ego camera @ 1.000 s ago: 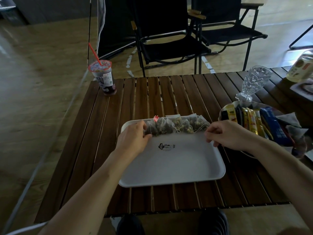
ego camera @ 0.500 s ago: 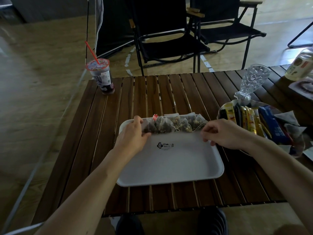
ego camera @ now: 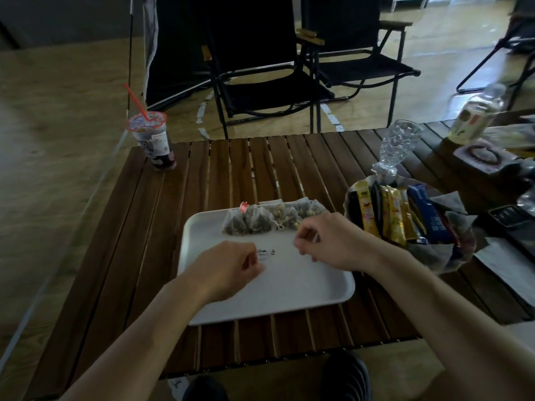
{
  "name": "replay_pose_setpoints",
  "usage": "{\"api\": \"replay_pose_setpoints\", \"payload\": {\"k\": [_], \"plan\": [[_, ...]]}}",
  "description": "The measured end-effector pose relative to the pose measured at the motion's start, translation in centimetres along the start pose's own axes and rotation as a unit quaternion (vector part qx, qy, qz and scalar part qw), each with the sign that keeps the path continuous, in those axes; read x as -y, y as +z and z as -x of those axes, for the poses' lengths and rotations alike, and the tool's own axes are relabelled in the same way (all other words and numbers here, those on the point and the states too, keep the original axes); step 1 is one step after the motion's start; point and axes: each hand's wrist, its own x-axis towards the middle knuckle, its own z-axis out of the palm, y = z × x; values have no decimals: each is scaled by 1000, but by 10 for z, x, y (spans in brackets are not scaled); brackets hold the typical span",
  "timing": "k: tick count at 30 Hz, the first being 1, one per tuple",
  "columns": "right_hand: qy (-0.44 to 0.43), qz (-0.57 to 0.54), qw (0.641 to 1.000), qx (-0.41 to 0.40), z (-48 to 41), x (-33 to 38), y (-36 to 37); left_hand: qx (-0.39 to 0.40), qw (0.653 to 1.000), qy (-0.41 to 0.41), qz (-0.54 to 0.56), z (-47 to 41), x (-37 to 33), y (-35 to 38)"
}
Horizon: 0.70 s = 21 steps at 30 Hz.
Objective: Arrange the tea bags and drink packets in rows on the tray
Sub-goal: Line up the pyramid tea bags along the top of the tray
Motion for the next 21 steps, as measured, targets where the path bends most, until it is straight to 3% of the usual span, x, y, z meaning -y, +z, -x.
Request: {"api": "replay_pose_setpoints", "payload": {"k": [4, 8, 11, 15, 18, 21], "plan": [[3, 16, 999, -44, 5, -9, -12, -14, 1000, 13, -11, -10, -4, 4], [83, 38, 988, -126, 13, -41, -45, -46, 998, 36, -13, -16, -10, 4], [169, 63, 961, -209, 24, -75, -74, -40, 998, 45, 5, -21, -9, 7], [306, 33, 899, -311, 41, -127, -95, -29, 998, 52, 23, -25, -7, 12], [381, 27, 866, -324, 49, -152, -95, -37, 997, 62, 28, -27, -9, 13], [375, 7, 870, -322, 53, -159, -90, -38, 997, 69, 24, -26, -10, 14]]}}
